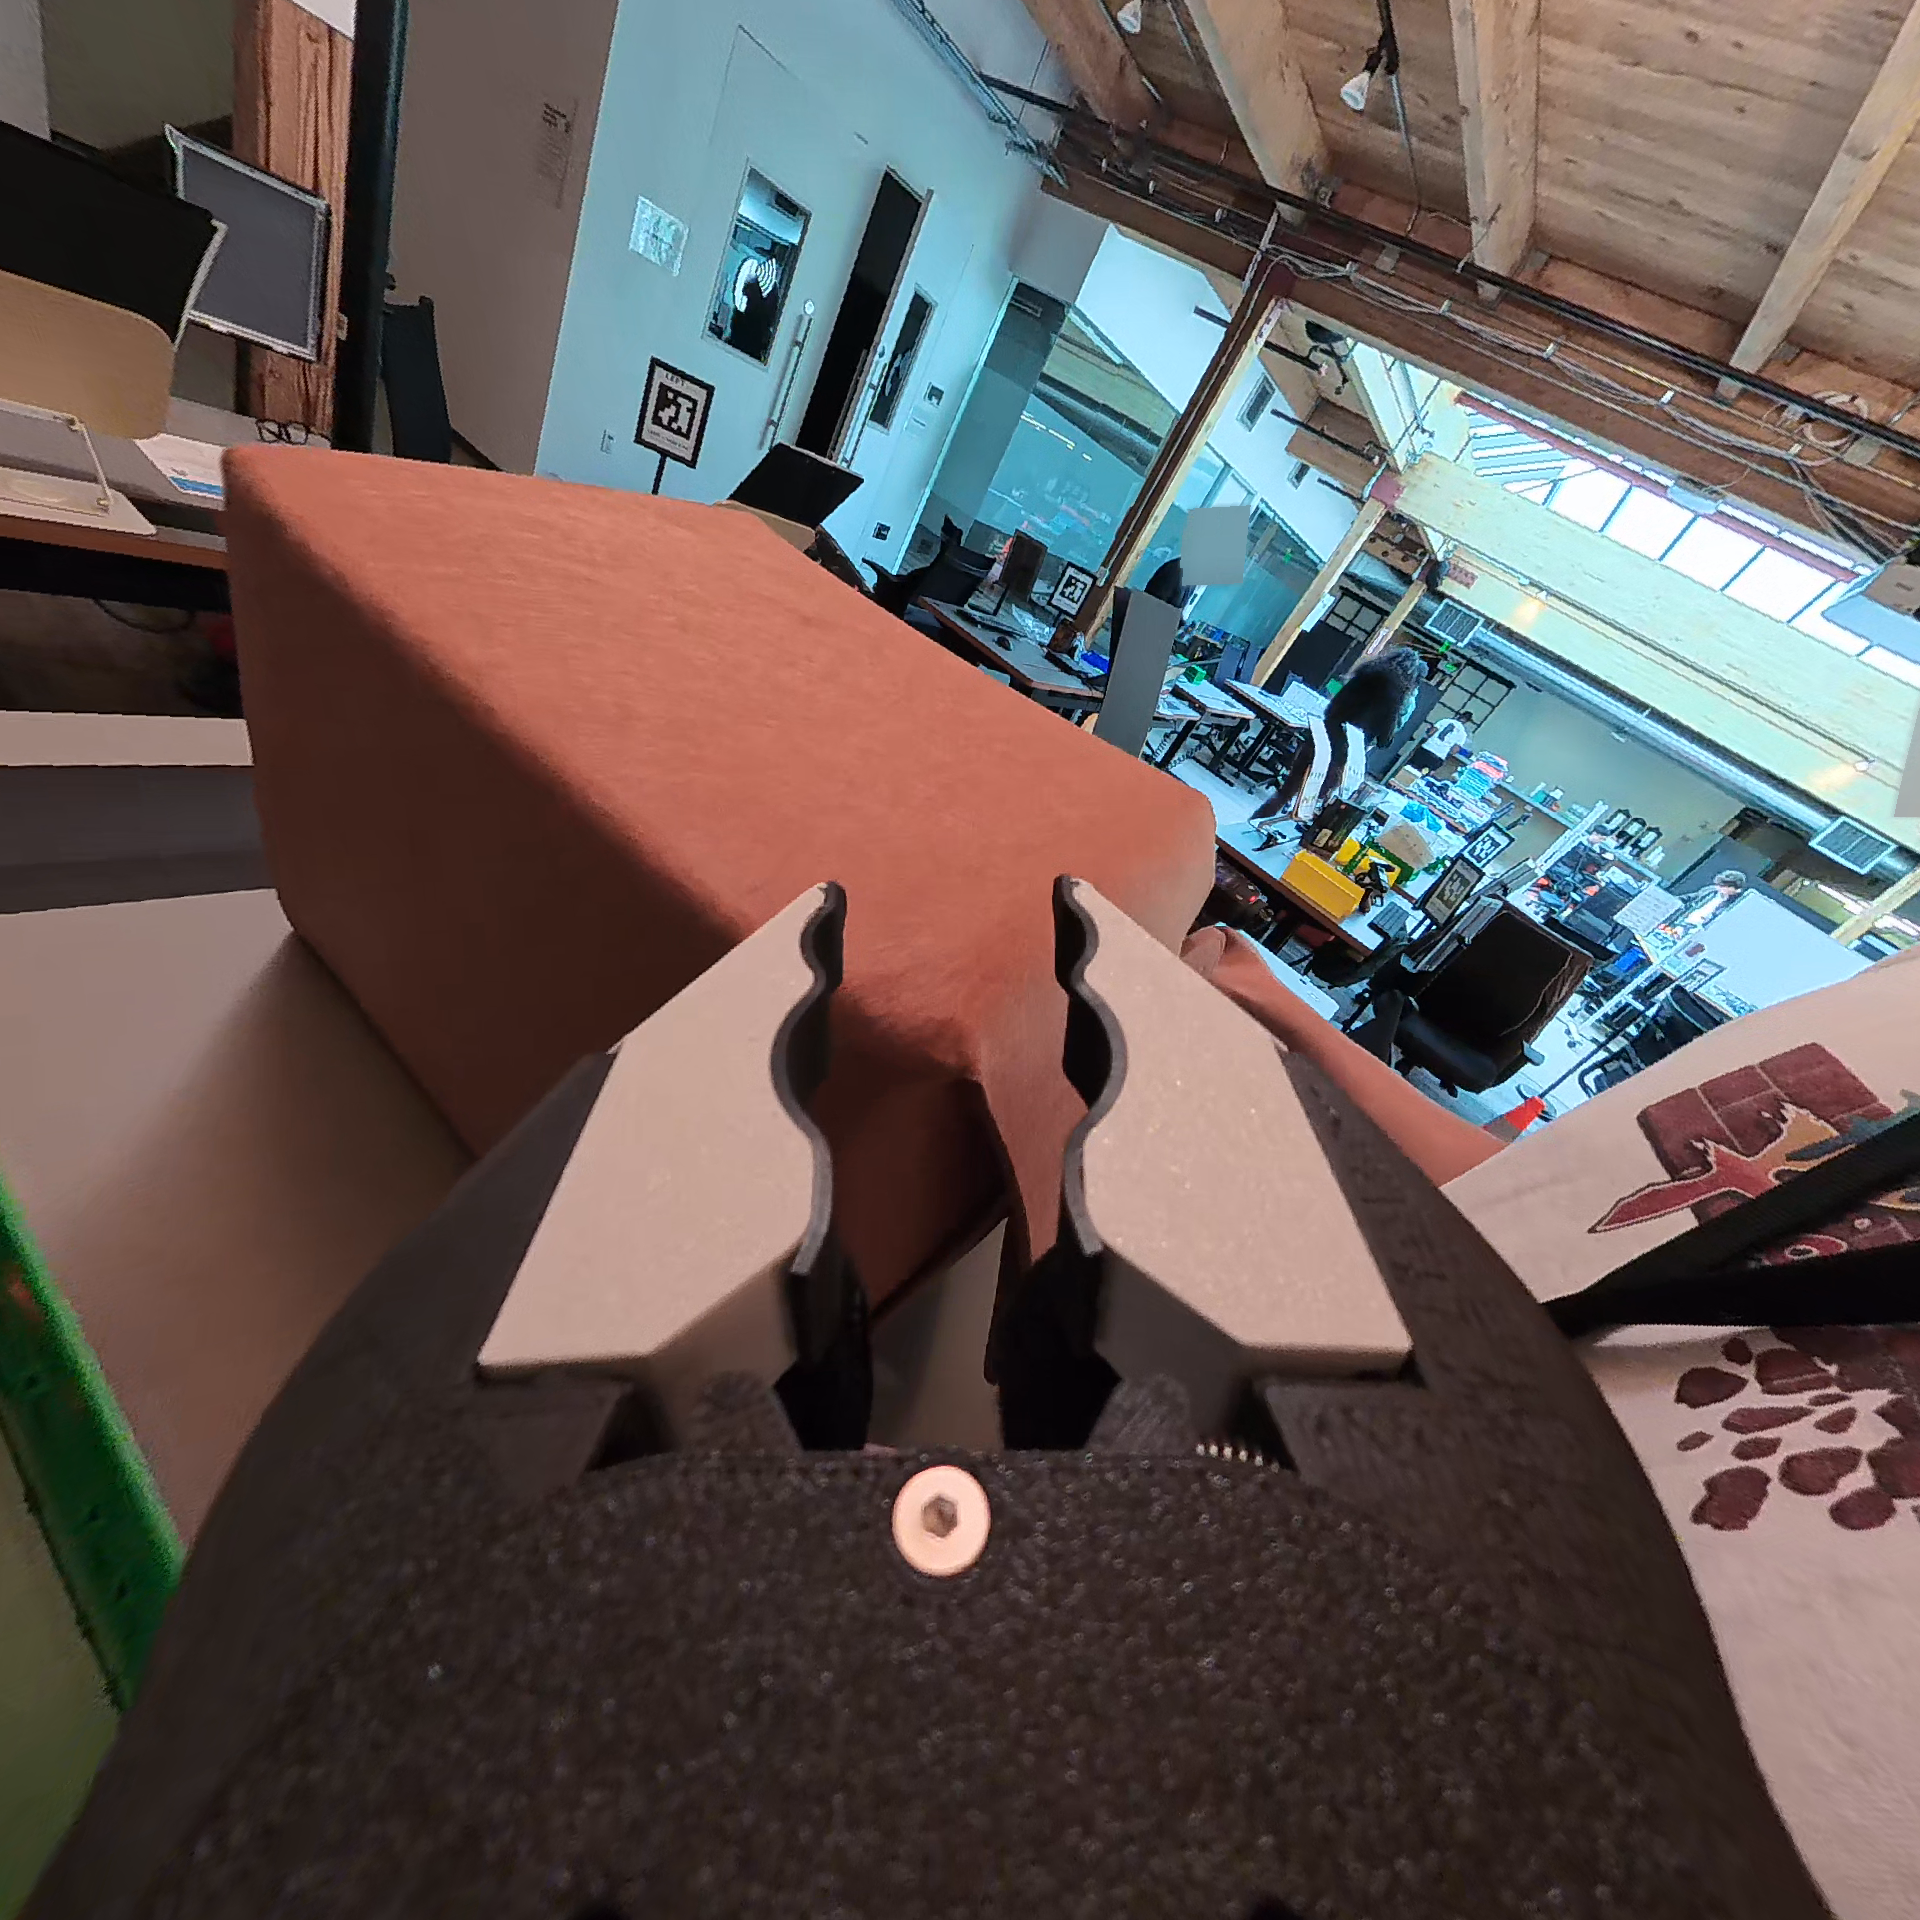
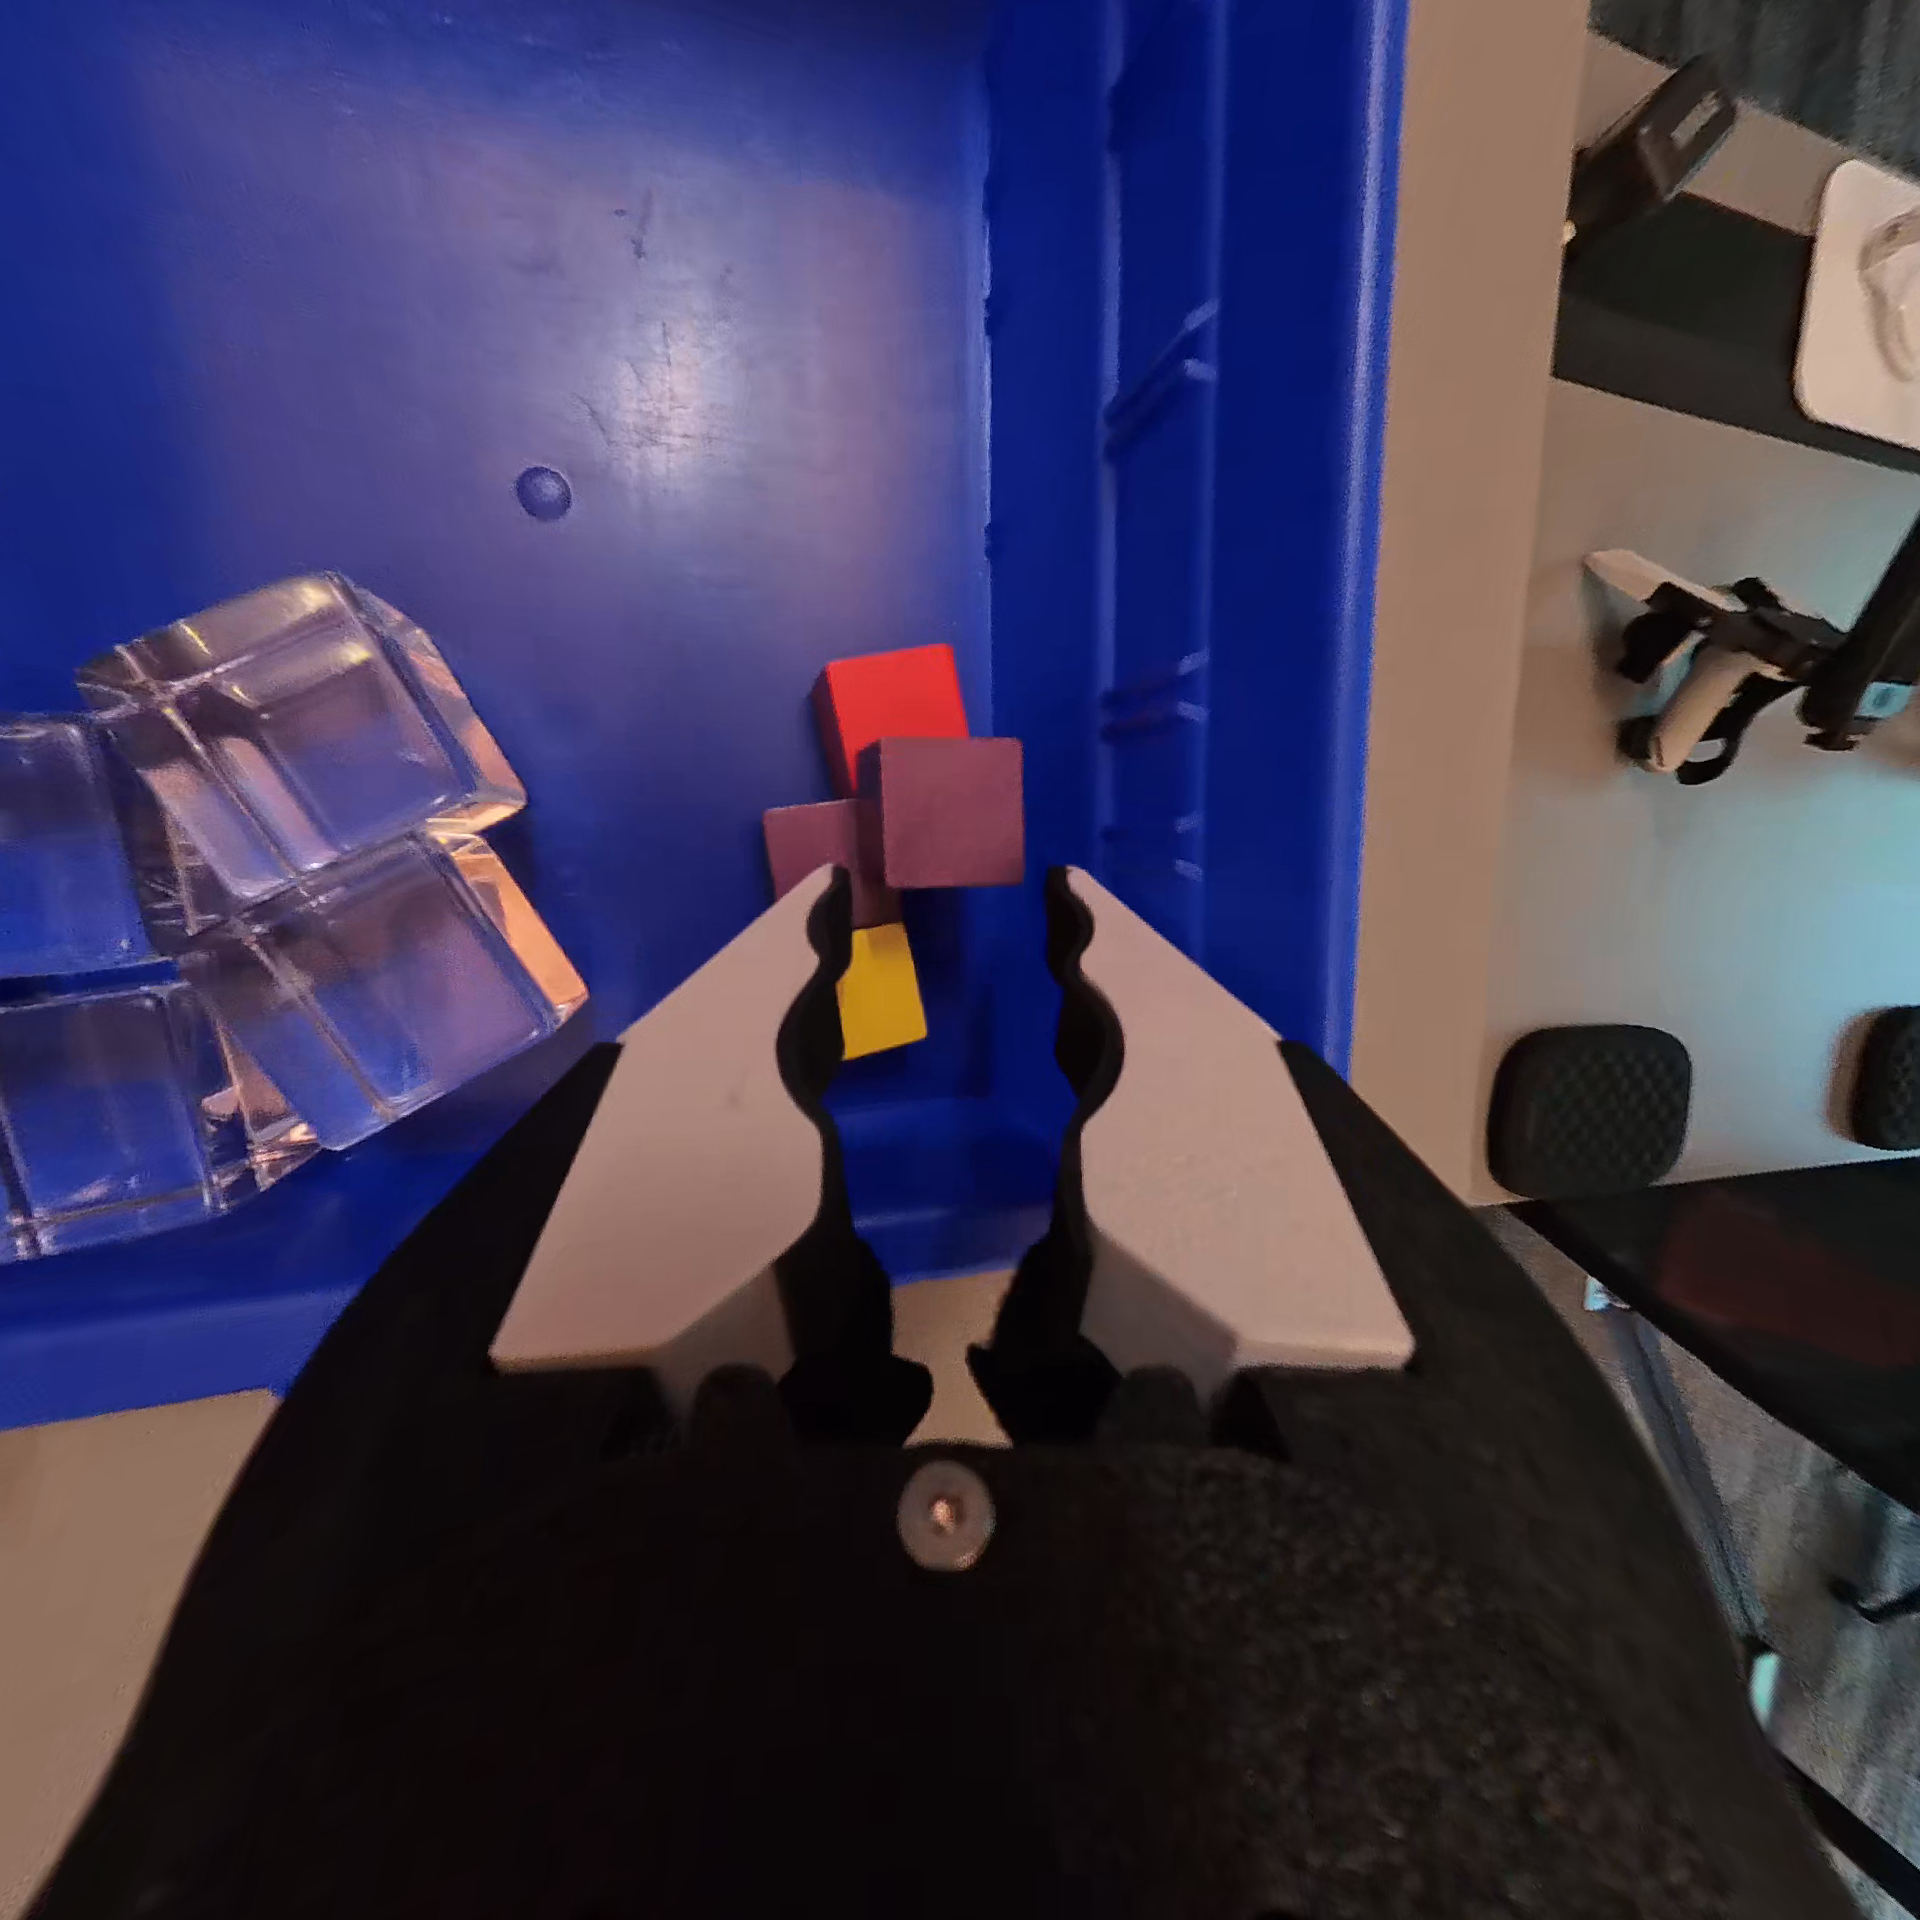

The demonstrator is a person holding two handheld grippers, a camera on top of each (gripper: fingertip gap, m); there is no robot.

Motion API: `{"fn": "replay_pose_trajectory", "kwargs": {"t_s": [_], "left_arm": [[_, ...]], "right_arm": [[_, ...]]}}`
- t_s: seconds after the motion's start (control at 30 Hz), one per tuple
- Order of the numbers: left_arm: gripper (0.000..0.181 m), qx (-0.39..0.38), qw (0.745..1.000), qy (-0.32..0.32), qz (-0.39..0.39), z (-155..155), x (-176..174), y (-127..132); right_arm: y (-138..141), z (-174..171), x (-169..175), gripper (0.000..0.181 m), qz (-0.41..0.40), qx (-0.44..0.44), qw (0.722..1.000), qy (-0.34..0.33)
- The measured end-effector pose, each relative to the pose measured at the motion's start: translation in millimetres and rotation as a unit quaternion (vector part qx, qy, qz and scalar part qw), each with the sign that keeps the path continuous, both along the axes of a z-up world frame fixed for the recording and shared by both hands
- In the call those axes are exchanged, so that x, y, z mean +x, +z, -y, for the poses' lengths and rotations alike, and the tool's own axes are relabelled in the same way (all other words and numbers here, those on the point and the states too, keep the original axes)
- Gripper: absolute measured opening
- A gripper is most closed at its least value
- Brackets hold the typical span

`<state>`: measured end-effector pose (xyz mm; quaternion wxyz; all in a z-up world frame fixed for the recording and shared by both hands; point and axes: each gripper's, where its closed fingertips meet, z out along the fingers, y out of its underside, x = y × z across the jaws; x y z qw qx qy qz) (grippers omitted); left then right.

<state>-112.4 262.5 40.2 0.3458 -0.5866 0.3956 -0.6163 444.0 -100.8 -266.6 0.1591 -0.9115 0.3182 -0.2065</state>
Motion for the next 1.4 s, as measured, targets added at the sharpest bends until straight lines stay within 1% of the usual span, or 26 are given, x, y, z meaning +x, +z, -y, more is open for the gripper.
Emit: {"fn": "replay_pose_trajectory", "kwargs": {"t_s": [0.03,0.1,0.17,0.2,0.27,0.3,0.33,0.4,0.43,0.47,0.5,0.53,0.57,0.67,0.73,0.8,0.87,0.9,0.93,0.97,1.1,1.17,1.23,1.27,1.37,1.4], "left_arm": [[0.041,0.000,1.000,0.000,-0.001,-1.0,-1.5,0.1],[0.041,0.003,1.000,0.003,-0.003,-3.9,-4.5,-0.2],[0.041,0.004,1.000,0.005,-0.009,-7.6,-7.8,-2.2],[0.041,0.005,1.000,0.008,-0.015,-10.8,-9.7,-5.0],[0.041,0.008,0.999,0.023,-0.040,-22.6,-15.4,-17.3],[0.041,0.010,0.997,0.038,-0.061,-32.4,-19.6,-27.4],[0.044,0.012,0.994,0.058,-0.087,-44.7,-24.5,-39.2],[0.041,0.020,0.984,0.097,-0.147,-72.0,-36.4,-68.8],[0.041,0.022,0.976,0.115,-0.185,-85.9,-43.4,-85.8],[0.042,0.027,0.966,0.130,-0.220,-99.1,-50.2,-101.9],[0.042,0.036,0.957,0.143,-0.249,-111.3,-55.7,-116.4],[0.041,0.046,0.949,0.151,-0.273,-122.6,-59.2,-129.6],[0.041,0.056,0.942,0.156,-0.293,-133.5,-60.3,-143.1],[0.042,0.061,0.924,0.151,-0.345,-160.7,-54.1,-189.4],[0.042,0.054,0.909,0.129,-0.393,-171.2,-48.7,-226.9],[0.042,0.029,0.888,0.130,-0.440,-182.1,-45.7,-261.9],[0.042,-0.006,0.883,0.136,-0.449,-188.0,-33.6,-283.3],[0.042,-0.020,0.885,0.138,-0.445,-189.2,-25.8,-291.1],[0.042,-0.026,0.886,0.126,-0.445,-186.4,-18.5,-297.9],[0.042,-0.016,0.884,0.117,-0.452,-185.0,-14.5,-304.1],[0.042,0.090,0.853,0.108,-0.502,-191.3,-16.2,-324.4],[0.042,0.134,0.841,0.113,-0.512,-197.6,-16.8,-328.9],[0.042,0.162,0.828,0.111,-0.524,-201.5,-17.2,-334.3],[0.042,0.173,0.827,0.110,-0.524,-202.7,-15.5,-335.8],[0.041,0.189,0.832,0.105,-0.510,-204.1,-8.3,-335.5],[0.033,0.188,0.833,0.098,-0.511,-203.0,-7.6,-335.6]], "right_arm": [[5.0,1.3,0.0,0.037,0.013,0.000,1.000,-0.004],[20.4,4.6,-4.1,0.042,0.032,0.003,0.999,-0.014],[46.8,2.3,-15.3,0.047,0.046,0.037,0.998,-0.023],[65.5,-5.2,-25.5,0.051,0.047,0.077,0.996,-0.024],[119.2,-33.7,-56.8,0.053,0.050,0.202,0.978,-0.005],[153.0,-50.6,-76.5,0.053,0.058,0.276,0.959,0.012],[189.0,-67.5,-99.5,0.050,0.067,0.353,0.933,0.034],[257.1,-98.7,-155.0,0.050,0.073,0.496,0.861,0.088],[285.0,-109.9,-182.5,0.051,0.075,0.550,0.824,0.112],[305.7,-118.5,-206.4,0.052,0.080,0.587,0.796,0.129],[319.0,-126.4,-227.4,0.052,0.080,0.612,0.775,0.139],[325.3,-135.2,-247.3,0.052,0.073,0.622,0.765,0.151],[326.4,-144.3,-265.8,0.053,0.062,0.618,0.765,0.169],[318.0,-166.7,-308.5,0.052,0.050,0.595,0.776,0.201],[311.5,-176.2,-331.4,0.052,0.051,0.585,0.781,0.213],[307.4,-181.3,-351.1,0.051,0.045,0.583,0.782,0.213],[306.4,-185.0,-370.4,0.051,0.036,0.587,0.781,0.213],[306.3,-187.0,-379.9,0.051,0.035,0.587,0.779,0.216],[305.6,-189.3,-388.6,0.051,0.035,0.585,0.780,0.220],[303.8,-191.8,-396.2,0.051,0.035,0.580,0.782,0.225],[295.8,-198.6,-414.5,0.050,0.043,0.556,0.796,0.236],[296.6,-202.1,-422.3,0.049,0.043,0.554,0.793,0.248],[296.3,-207.3,-430.8,0.049,0.038,0.548,0.792,0.268],[296.2,-209.8,-434.9,0.049,0.037,0.544,0.791,0.279],[296.8,-218.1,-449.3,0.048,0.039,0.529,0.787,0.315],[296.5,-221.3,-454.4,0.047,0.040,0.522,0.787,0.328]]}}
